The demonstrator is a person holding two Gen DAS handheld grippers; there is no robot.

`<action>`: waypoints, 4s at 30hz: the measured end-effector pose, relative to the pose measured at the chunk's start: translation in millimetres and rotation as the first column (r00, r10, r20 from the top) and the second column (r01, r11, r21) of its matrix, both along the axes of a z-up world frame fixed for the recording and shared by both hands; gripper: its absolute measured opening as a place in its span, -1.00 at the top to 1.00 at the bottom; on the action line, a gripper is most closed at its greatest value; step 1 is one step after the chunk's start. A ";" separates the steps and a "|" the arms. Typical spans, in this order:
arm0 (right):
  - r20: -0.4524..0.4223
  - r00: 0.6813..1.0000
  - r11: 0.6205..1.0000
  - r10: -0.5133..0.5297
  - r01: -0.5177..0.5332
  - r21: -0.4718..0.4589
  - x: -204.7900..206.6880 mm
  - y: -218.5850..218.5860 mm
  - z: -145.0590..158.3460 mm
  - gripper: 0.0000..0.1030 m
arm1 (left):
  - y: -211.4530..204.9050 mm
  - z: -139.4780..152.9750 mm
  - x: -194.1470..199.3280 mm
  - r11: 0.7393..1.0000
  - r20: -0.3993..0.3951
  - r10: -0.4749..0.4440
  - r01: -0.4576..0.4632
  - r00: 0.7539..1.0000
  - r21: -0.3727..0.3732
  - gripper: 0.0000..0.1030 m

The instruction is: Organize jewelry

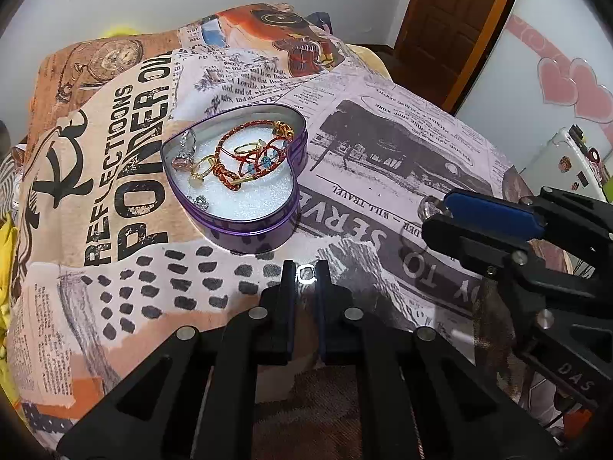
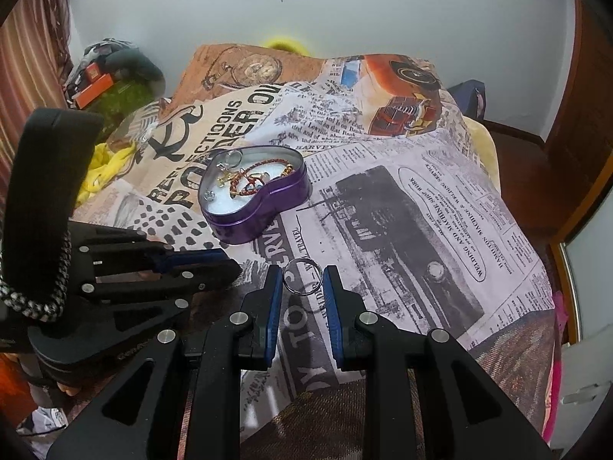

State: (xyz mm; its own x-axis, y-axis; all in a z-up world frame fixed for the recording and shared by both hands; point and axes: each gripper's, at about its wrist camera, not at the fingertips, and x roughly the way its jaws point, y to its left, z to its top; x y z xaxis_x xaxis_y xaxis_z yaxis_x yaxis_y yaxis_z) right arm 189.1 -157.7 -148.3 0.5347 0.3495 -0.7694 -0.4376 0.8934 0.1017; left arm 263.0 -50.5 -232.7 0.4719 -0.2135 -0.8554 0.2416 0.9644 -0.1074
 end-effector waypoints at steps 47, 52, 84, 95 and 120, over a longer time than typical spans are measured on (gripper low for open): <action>0.094 0.992 0.996 0.080 -0.082 0.021 29.3 50.6 26.3 0.62 | 52.5 74.3 23.7 0.997 0.211 0.070 -0.060 0.975 -0.052 0.85; 0.081 0.993 0.996 0.081 -0.083 0.023 34.0 52.2 20.4 0.62 | 51.7 65.4 31.3 0.997 0.192 0.055 -0.043 0.980 -0.064 0.85; 0.012 0.993 0.993 0.119 -0.119 -0.014 43.2 76.8 4.5 0.54 | 81.0 80.3 8.7 0.991 0.240 0.136 -0.129 0.961 -0.047 0.82; 0.169 0.984 0.997 0.063 -0.071 0.040 0.3 53.3 73.6 0.54 | 66.8 147.7 -49.4 0.986 0.405 0.164 -0.161 0.900 -0.041 0.82; 0.664 0.718 0.960 -0.209 0.023 0.278 -184.0 -2.5 225.1 -0.28 | 43.1 267.6 -241.4 0.953 0.819 0.266 -0.264 0.509 -0.146 -0.99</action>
State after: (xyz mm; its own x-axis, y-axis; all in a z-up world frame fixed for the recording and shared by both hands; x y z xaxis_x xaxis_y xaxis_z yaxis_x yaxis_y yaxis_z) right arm 5.1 -160.1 76.8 0.9271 0.3658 -0.0820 -0.3648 0.9307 0.0285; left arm 21.6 -7.4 34.8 0.9974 0.0435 -0.0572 -0.0437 0.9990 -0.0021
